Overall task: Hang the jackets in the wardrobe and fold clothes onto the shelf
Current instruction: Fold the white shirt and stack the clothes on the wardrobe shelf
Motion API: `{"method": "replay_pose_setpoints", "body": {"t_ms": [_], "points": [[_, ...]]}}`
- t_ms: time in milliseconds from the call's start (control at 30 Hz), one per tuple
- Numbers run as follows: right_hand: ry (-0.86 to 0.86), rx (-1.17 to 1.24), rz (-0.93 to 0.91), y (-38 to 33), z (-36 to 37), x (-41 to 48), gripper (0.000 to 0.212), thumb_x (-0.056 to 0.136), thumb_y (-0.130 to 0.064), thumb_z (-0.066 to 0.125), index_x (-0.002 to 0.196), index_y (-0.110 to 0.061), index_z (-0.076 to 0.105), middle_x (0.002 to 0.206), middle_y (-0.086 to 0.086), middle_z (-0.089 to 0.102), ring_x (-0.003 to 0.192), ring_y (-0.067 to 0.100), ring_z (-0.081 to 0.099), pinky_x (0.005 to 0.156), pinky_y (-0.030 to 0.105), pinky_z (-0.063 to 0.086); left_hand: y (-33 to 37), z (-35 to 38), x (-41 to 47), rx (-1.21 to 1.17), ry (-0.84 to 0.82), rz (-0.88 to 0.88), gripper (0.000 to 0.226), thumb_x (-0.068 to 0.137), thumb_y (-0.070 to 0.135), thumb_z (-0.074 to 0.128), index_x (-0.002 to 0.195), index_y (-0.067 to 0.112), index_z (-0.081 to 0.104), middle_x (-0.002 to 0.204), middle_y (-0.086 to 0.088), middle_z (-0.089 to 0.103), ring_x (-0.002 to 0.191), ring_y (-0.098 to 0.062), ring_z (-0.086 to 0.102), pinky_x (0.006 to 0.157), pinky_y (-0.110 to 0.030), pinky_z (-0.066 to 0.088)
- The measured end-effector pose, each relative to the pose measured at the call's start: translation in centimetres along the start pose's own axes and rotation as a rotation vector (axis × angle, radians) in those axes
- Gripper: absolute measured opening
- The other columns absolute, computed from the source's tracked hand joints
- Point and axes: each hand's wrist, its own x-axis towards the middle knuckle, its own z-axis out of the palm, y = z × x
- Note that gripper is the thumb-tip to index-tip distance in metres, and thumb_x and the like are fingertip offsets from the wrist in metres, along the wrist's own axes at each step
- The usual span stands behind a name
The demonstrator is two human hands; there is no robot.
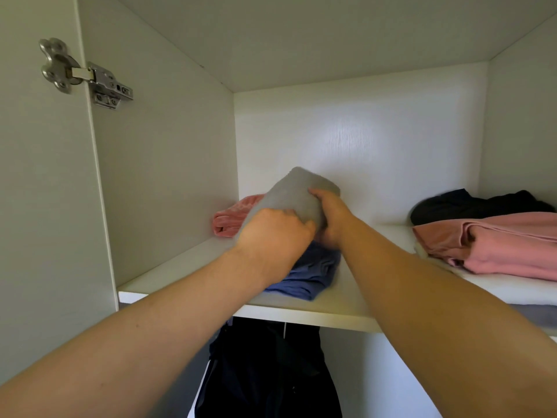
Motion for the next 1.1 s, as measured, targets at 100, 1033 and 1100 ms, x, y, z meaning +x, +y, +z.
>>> {"method": "replay_pose_setpoints", "body": {"t_ms": [100, 1033, 1100], "points": [[0.149, -0.665, -0.14, 1.0, 0.3, 1.3, 0.035, 0.086, -0.039, 0.069, 0.095, -0.005, 0.066, 0.108, 0.02, 0.071, 0.084, 0.025, 0.066, 0.072, 0.033, 0.06, 0.7, 0.1, 0.0, -0.159, -0.031, 0.079, 0.021, 0.089, 0.024, 0.057, 0.11, 0.028, 0.062, 0.103, 0.007, 0.065, 0.085, -0.018, 0.058, 0.059, -0.029, 0.035], [-0.141, -1.118, -0.096, 4.4, 12.0, 1.8, 0.052, 0.106, -0.033, 0.047, 0.147, -0.002, 0.038, 0.134, 0.021, 0.056, 0.112, 0.033, 0.062, 0.085, 0.037, 0.059, -8.7, 12.4, -2.8, -0.416, -0.55, -0.478, 0.09, 0.09, 0.073, 0.036, 0.161, 0.031, 0.002, 0.169, 0.002, 0.0, 0.155, -0.031, 0.002, 0.121, -0.058, 0.015], [-0.147, -1.195, -0.124, 4.7, 13.2, 2.1, 0.045, 0.107, -0.025, 0.047, 0.144, -0.002, 0.041, 0.138, 0.022, 0.053, 0.11, 0.035, 0.063, 0.085, 0.042, 0.06, -9.2, 12.9, -3.0, -0.42, -0.553, -0.507, 0.09, 0.09, 0.073, 0.037, 0.161, 0.031, 0.001, 0.169, 0.003, 0.0, 0.155, -0.03, 0.001, 0.121, -0.058, 0.014]]}}
